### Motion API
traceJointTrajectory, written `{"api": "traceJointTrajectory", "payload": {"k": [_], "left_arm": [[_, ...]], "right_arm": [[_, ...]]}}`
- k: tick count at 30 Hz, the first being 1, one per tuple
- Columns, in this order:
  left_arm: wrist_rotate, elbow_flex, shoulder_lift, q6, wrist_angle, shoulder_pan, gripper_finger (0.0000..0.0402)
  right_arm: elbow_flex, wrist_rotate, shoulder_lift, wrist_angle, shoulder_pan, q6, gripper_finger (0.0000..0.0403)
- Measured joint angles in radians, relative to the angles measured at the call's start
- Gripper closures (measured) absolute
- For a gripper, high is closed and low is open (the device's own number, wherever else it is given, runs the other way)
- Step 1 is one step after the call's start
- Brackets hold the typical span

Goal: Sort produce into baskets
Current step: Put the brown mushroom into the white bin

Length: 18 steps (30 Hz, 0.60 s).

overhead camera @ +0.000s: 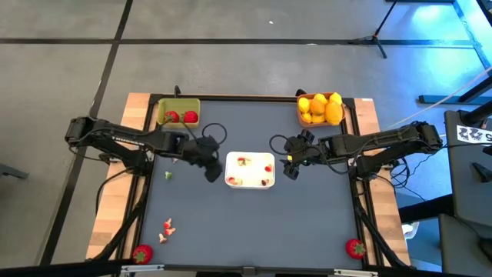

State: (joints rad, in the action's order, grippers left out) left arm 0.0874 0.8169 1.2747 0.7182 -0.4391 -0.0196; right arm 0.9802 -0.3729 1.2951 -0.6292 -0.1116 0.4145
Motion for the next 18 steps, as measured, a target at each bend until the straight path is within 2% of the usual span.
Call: {"api": "traceJointTrajectory", "payload": {"k": [6, 11, 14, 18], "left_arm": [[0.005, 0.000, 0.011, -0.144, 0.205, -0.001, 0.0331], [0.032, 0.000, 0.060, -0.217, 0.313, -0.020, 0.0329], [0.032, 0.000, 0.089, -0.224, 0.348, -0.027, 0.0305], [0.030, 0.000, 0.110, -0.223, 0.353, -0.027, 0.0245]], "right_arm": [[0.000, 0.000, 0.000, 0.000, 0.000, 0.006, 0.0084], [0.000, 0.000, 0.000, 0.000, 0.000, 0.008, 0.0084], [0.000, 0.000, 0.000, 0.000, 0.000, 0.008, 0.0084], [0.000, 0.000, 0.000, 0.000, 0.000, 0.008, 0.0084]]}}
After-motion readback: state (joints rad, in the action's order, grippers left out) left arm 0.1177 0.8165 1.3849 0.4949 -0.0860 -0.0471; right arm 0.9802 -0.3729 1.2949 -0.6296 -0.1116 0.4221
